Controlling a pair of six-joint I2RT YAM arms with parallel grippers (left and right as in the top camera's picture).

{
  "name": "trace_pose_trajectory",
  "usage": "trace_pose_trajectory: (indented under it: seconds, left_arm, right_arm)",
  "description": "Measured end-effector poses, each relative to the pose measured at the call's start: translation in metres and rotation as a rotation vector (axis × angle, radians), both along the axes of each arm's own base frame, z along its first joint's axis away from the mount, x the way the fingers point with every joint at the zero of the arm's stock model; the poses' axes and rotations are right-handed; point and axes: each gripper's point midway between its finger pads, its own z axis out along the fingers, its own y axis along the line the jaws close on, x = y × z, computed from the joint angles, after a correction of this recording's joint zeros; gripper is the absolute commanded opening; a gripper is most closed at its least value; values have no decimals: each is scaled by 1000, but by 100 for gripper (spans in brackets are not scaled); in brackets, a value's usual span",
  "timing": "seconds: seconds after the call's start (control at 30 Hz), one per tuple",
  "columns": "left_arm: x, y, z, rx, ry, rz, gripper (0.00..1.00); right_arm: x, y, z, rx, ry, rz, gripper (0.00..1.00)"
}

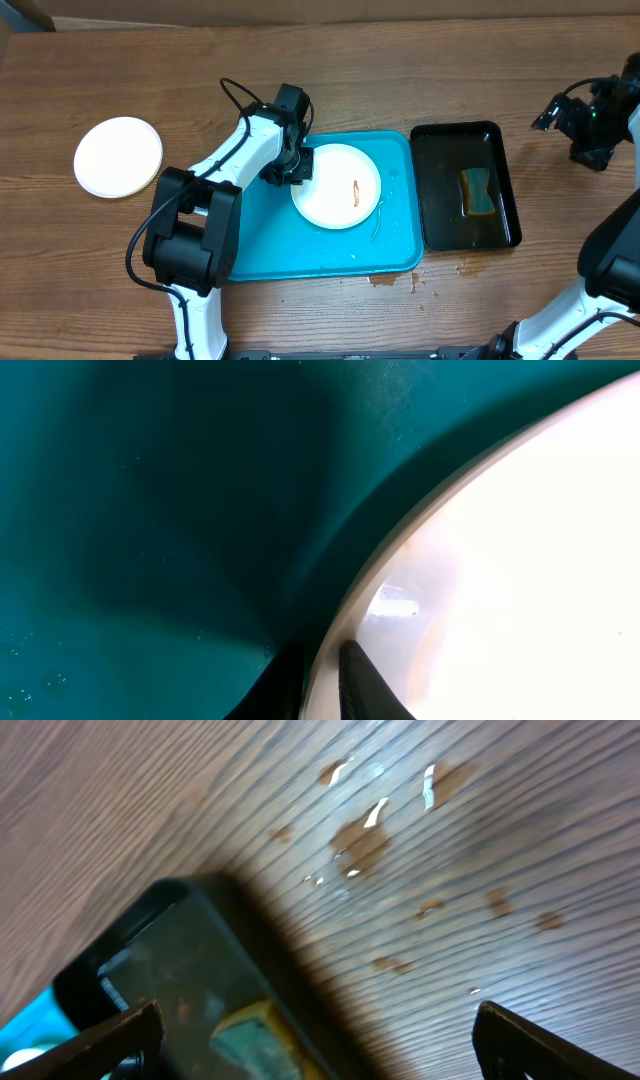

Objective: Clean dirty plates on tray and stack at the side
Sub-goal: 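Reach the right gripper down into the black tray toward the sponge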

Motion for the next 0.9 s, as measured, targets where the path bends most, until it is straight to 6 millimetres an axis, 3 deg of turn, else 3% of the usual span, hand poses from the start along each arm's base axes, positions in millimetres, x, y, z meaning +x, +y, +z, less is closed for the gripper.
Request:
trace_pose_trajectory:
  seconds: [0.3,0.47,0.7,0.9]
  left_arm:
    - [-6,3,1,10,7,1,18]
    - [-7,5,1,16,9,1,21]
    - [-8,3,1,4,13,-27,25]
    - [-11,1,5,-10,11,-38,25]
  right_arm:
    - [-4,22,11,85,14,27,100]
    - [-9,47,15,-5,90,111,99]
    - [-34,93,14,-180,252,265,99]
    - [-46,112,16,-277,316,312,98]
